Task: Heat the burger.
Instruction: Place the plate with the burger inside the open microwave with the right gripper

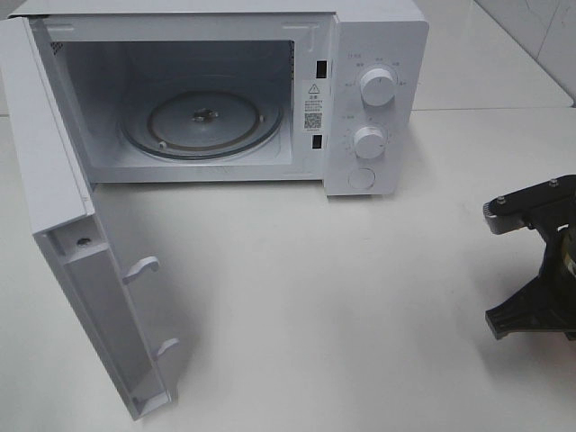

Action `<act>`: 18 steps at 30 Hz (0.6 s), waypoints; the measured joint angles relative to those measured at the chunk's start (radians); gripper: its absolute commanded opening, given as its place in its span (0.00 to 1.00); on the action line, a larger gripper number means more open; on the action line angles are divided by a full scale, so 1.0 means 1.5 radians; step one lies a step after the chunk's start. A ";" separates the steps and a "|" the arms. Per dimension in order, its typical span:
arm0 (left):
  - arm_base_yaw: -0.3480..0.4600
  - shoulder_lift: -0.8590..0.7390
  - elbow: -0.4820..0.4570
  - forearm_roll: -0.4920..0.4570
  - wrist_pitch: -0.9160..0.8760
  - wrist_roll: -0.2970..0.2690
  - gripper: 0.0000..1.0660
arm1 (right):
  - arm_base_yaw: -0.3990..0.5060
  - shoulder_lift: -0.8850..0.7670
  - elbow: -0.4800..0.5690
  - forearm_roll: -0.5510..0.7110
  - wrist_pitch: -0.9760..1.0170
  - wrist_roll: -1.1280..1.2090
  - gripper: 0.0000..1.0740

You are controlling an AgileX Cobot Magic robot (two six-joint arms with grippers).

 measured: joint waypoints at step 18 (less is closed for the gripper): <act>0.000 0.000 0.000 0.000 0.000 0.000 0.94 | 0.075 -0.058 0.000 -0.001 0.069 -0.034 0.00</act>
